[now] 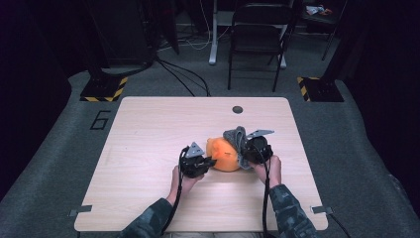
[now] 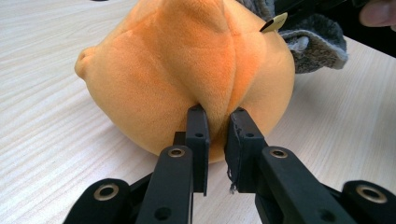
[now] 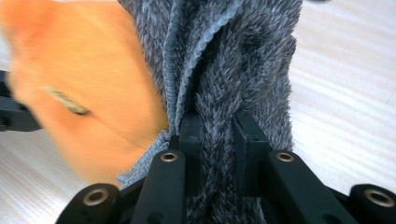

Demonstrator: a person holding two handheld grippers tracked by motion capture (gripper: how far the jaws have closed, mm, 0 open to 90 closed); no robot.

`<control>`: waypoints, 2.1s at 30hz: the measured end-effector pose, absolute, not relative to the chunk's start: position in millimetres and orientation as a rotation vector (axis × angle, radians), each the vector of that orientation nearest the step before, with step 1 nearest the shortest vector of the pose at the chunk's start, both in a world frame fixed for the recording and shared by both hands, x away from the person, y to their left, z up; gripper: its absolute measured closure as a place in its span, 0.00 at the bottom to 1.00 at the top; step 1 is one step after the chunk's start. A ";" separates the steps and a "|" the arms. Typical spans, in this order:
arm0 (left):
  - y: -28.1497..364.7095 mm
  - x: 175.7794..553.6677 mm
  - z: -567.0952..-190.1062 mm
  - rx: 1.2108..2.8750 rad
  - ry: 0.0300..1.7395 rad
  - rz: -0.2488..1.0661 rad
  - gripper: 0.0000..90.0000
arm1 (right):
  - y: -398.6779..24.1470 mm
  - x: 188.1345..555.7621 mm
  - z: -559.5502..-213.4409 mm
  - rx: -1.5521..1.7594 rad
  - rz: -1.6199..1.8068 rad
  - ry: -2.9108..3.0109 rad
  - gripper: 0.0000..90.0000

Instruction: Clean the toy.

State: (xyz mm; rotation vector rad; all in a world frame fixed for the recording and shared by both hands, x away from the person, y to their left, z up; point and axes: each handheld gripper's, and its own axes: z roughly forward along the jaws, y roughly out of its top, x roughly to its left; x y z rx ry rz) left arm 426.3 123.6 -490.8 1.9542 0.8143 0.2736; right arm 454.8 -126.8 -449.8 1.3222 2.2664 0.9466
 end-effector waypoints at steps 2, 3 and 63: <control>123.2 426.3 -490.4 1.959 0.812 0.272 0.89 | -130.2 456.4 -453.6 1.336 0.927 2.264 0.84; 122.4 426.3 -490.7 1.955 0.814 0.279 0.89 | -131.3 456.6 -455.6 1.352 0.921 2.262 0.84; 119.8 416.4 -474.9 1.909 0.833 0.373 0.90 | -100.3 429.3 -404.0 1.156 1.119 2.218 0.85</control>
